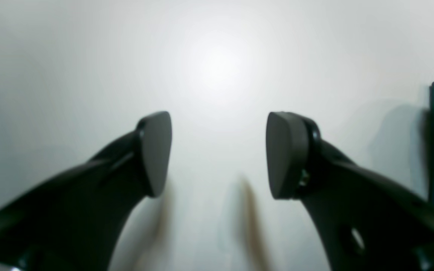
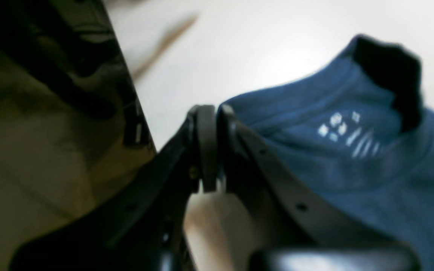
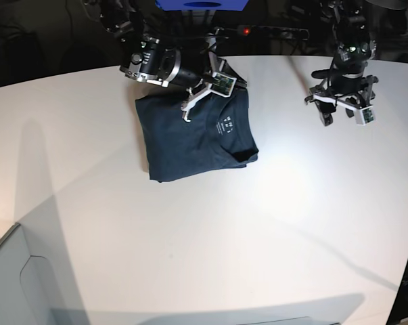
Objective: Fold the T-shirt properly
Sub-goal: 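Press and smooth the folded bundle with the right gripper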
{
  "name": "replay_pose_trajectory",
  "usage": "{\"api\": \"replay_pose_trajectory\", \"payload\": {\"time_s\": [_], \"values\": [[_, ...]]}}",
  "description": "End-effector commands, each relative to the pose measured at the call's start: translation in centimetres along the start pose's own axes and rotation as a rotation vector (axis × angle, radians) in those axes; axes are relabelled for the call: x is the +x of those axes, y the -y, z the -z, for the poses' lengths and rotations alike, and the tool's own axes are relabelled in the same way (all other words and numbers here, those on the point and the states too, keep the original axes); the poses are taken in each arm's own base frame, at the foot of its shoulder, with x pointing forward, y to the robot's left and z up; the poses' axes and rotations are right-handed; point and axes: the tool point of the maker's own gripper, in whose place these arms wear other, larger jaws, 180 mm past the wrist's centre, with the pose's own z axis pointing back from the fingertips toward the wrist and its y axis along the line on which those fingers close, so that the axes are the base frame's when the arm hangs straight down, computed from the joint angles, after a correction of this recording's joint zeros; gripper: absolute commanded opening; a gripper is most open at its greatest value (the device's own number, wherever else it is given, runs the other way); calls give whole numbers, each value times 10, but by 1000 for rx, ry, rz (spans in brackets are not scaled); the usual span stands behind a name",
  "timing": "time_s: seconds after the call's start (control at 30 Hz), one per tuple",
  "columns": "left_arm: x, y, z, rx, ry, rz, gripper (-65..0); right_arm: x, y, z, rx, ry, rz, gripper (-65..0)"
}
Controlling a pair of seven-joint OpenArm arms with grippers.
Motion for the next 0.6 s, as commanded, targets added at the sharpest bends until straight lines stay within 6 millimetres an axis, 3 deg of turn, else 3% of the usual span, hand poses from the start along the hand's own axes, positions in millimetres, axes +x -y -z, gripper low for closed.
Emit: {"api": "replay_pose_trajectory", "payload": {"time_s": [0.0,0.2,0.3,0.47,0.57], "values": [[13,0,-3,-2,45,12,-267,13,2,2,4,53,2,-640],[13,0,-3,-2,45,12,-267,-2,9,12,17,8,13,-629],[13,0,-3,-2,45,12,-267,-3,11,13,17,1,11,-533],[14,0,-3,-2,48,11,-267,13,16,3,-11,46,-18,-299],[20,4,-4,-11,65,11,-267,19,35,-16,-87,63,-31,-244]]}}
